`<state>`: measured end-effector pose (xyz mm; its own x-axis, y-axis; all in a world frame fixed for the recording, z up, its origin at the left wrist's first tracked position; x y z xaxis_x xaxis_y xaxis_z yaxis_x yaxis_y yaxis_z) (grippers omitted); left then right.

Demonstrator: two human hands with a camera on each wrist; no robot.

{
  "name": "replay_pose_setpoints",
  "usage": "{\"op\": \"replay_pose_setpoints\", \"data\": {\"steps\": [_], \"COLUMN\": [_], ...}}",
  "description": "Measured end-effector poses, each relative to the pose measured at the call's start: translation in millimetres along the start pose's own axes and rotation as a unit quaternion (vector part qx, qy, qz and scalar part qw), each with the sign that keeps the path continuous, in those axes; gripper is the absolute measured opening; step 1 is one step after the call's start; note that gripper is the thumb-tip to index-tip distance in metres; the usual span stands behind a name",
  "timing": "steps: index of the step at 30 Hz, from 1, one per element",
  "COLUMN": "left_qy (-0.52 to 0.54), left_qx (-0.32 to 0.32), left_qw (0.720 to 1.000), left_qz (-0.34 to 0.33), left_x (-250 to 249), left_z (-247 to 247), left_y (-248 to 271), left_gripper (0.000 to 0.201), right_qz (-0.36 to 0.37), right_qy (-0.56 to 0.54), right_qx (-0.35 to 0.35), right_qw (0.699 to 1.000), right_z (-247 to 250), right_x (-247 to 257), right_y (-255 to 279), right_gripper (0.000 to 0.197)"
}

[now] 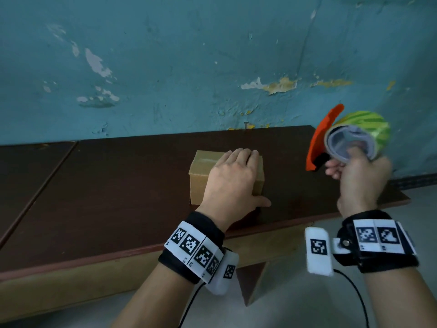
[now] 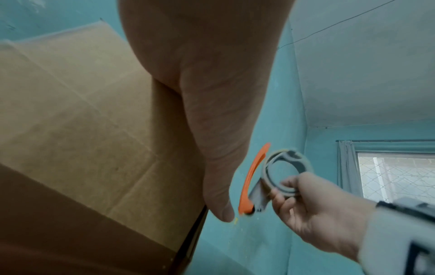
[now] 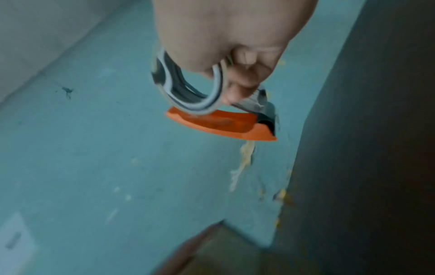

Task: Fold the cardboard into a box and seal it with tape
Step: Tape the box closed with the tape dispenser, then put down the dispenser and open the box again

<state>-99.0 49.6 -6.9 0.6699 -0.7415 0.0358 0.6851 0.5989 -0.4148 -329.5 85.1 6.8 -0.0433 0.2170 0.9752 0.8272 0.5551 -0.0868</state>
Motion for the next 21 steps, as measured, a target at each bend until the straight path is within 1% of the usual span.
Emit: {"op": "replay_pose_setpoints", "data": {"steps": [2,3,5,7,9,11,14,17,19,21], "left_qy": [-0.003,-0.008,-0.014,-0.014,-0.012,-0.014,-0.01,-0.009,-0.006,-0.006], "left_qx": [0.011,0.016,0.019,0.018,0.016,0.016,0.014,0.011,0.009,0.004], "left_qw": [1.0,1.0,1.0,1.0,1.0,1.0,1.0,1.0,1.0,1.0], "left_qz": [-0.002,-0.004,-0.005,-0.005,-0.004,-0.003,-0.002,-0.003,-0.005,-0.006], "left_x": [0,0,0,0,0,0,0,1,1,1], "left_z": [-1,-1,-1,-1,-1,-1,-1,-1,0,0], "left_y": [1,1,1,1,1,0,1,1,1,1], "left_gripper": [0.122,0.123,0.123,0.121,0.12,0.12,0.12,0.119,0.119,0.118], "right_qz": [0.037,0.062,0.107,0.127,0.113,0.115,0.149,0.169,0.172,0.177], "right_qy": [0.09,0.145,0.261,0.338,0.347,0.357,0.406,0.456,0.475,0.482], "right_qx": [0.014,0.02,0.034,0.047,0.062,0.071,0.104,0.129,0.13,0.123], "right_qw": [0.995,0.987,0.959,0.931,0.929,0.924,0.896,0.864,0.853,0.849], "right_z": [8,11,13,11,9,7,1,-5,-8,-10], "right_x": [-6,-10,-18,-25,-32,-37,-43,-51,-54,-56], "right_y": [-10,-12,-14,-13,-12,-10,-4,0,0,2], "right_gripper": [0.019,0.025,0.038,0.056,0.063,0.064,0.066,0.073,0.074,0.074]}}
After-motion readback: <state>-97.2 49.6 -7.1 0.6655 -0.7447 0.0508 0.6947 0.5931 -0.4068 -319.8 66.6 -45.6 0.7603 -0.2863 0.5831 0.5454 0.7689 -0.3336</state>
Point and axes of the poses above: each hand's wrist, its own y-axis away from the middle knuckle, its own z-axis out of the back of the hand, x = y × z, the point moved 4 cm from there along -y, towards the middle knuckle, and after that the axes turned 12 degrees about -z, right-handed, at the moved point
